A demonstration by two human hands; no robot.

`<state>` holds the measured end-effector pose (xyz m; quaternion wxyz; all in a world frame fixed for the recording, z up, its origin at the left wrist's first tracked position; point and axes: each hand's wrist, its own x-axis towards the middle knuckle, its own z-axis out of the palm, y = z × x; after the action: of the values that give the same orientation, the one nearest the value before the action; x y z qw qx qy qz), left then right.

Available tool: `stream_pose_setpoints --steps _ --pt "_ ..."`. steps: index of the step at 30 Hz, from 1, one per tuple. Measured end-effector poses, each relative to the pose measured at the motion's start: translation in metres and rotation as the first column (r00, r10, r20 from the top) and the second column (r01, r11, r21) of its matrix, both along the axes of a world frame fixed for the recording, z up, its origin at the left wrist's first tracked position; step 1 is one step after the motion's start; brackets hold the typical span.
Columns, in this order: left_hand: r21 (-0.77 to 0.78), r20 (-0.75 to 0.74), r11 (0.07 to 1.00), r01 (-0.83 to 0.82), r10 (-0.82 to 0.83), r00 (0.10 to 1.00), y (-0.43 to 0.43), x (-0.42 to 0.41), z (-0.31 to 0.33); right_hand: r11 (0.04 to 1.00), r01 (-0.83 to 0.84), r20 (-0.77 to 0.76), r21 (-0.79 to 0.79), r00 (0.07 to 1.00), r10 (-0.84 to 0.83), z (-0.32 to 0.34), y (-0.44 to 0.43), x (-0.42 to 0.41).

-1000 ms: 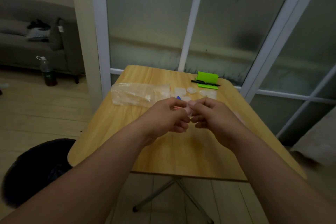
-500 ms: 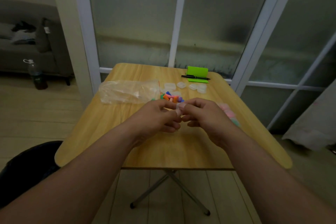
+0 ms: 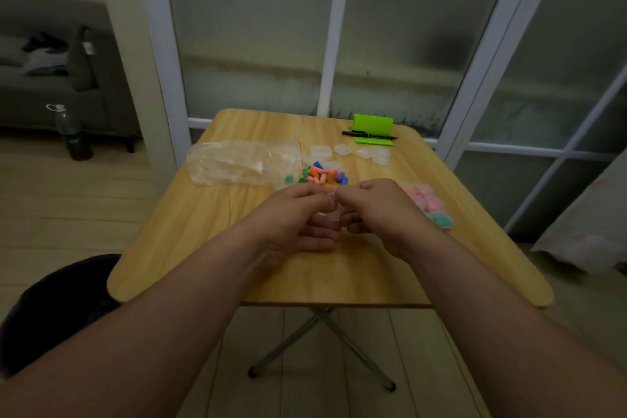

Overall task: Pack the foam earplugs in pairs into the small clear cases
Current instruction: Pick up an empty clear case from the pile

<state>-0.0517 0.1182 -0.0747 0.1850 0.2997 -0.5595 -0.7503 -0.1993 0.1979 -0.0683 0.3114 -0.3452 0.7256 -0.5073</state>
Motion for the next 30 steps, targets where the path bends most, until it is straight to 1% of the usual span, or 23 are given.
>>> stream_pose_setpoints --steps 4,7,8,12,16,21,23,25,26,28,30 --pt "0.09 -0.002 0.996 -0.029 0.029 1.0 -0.005 0.004 0.002 1.0 0.003 0.056 -0.024 0.998 -0.002 0.004 -0.002 -0.002" --pt "0.175 -0.06 0.984 -0.022 0.033 0.998 -0.004 0.005 0.002 0.999 0.022 0.063 -0.047 0.998 -0.019 0.004 -0.003 -0.005" --pt "0.2 -0.081 0.98 -0.015 0.031 0.996 -0.004 0.005 0.003 0.998 0.027 0.031 -0.056 0.999 -0.025 0.004 -0.002 -0.007" --pt "0.253 -0.1 0.967 0.044 -0.019 0.995 -0.002 0.003 0.001 0.999 0.004 -0.207 -0.045 0.978 -0.013 0.002 0.0 -0.014" --pt "0.279 -0.085 0.948 0.156 -0.137 0.987 0.008 0.001 -0.004 0.994 -0.101 -0.313 -0.052 0.946 0.08 0.0 0.001 -0.013" --pt "0.265 -0.075 0.94 0.215 -0.202 0.976 0.013 -0.002 -0.007 0.984 -0.156 -0.345 -0.089 0.931 0.117 -0.004 -0.001 -0.013" --pt "0.289 -0.084 0.926 0.243 -0.228 0.97 0.012 -0.003 -0.003 0.979 -0.166 -0.314 -0.119 0.942 0.121 -0.002 -0.001 -0.014" --pt "0.302 -0.066 0.927 0.222 -0.212 0.975 0.01 -0.004 -0.001 0.971 -0.179 -0.25 -0.156 0.959 0.137 -0.001 -0.001 -0.012" --pt "0.301 -0.058 0.931 0.208 -0.2 0.978 0.009 -0.005 -0.002 0.968 -0.188 -0.243 -0.167 0.959 0.144 0.0 -0.002 -0.011" --pt "0.299 -0.049 0.938 0.177 -0.17 0.984 0.009 -0.005 -0.003 0.967 -0.196 -0.289 -0.165 0.947 0.142 0.0 -0.003 -0.011" --pt "0.319 -0.062 0.935 0.153 -0.14 0.988 0.006 -0.003 -0.004 0.975 -0.16 -0.32 -0.154 0.942 0.104 0.001 -0.003 -0.013"
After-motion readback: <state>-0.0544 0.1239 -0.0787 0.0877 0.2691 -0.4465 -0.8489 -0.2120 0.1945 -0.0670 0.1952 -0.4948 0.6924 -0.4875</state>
